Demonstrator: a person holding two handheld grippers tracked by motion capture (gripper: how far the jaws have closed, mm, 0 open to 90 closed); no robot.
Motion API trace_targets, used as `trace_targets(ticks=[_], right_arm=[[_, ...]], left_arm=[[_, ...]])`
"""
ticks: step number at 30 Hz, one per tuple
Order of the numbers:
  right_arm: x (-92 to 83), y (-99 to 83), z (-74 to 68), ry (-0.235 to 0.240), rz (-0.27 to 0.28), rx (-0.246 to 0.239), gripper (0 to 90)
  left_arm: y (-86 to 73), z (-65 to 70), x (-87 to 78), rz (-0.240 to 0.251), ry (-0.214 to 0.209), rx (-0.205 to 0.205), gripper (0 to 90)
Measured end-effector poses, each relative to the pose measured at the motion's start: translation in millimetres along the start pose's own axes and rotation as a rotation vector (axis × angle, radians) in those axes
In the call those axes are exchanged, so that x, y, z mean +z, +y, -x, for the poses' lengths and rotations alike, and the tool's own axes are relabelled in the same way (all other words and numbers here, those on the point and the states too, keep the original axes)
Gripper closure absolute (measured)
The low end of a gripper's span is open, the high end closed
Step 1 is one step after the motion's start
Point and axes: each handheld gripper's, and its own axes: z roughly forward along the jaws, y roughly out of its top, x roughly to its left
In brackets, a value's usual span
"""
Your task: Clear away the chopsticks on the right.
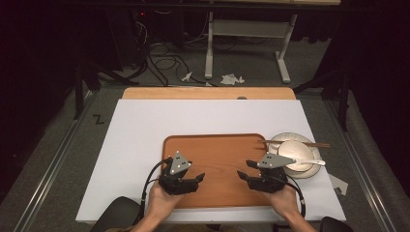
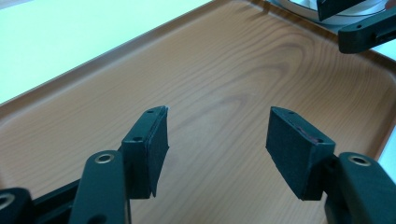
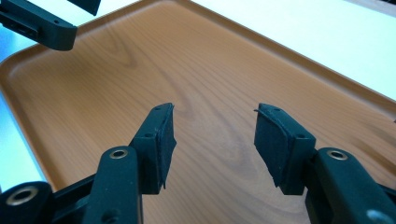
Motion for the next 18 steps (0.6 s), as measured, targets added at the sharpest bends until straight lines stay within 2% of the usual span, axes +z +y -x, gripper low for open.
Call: trace_targets(ticks=[4,5,7,10,14,18], right_arm=[[-0.1,0.4,-0.2,0.012,-0.016,0.001,47.8],[-2.1,1.3,-0.6,0.010,-0.017,-0.018,47.8],[-3.1,1.9,-0.3,0.012,-0.013,-0.022,47.9],[-8.6,5.0,1.7,0.040,-0.008,0.006,47.9],[-21.8,10.9,2.9,0.052,0.009,0.003,46.1],[-33.6,11.0,5.0,0.047,0.016,0.002,44.2]], left_arm=[[-0.6,0.7,0.3,-0.003,0.003,0.010,38.9],[-1.5,0.3,0.8,-0.004,0.002,0.005,39.0],[-2.0,0.0,1.2,-0.008,0.003,0.003,39.0],[-1.3,0.8,1.2,-0.010,-0.002,0.009,39.0],[4.4,-0.1,-3.9,0.030,-0.001,0.021,39.3],[8.3,-4.4,-5.3,0.038,0.004,0.018,39.3]])
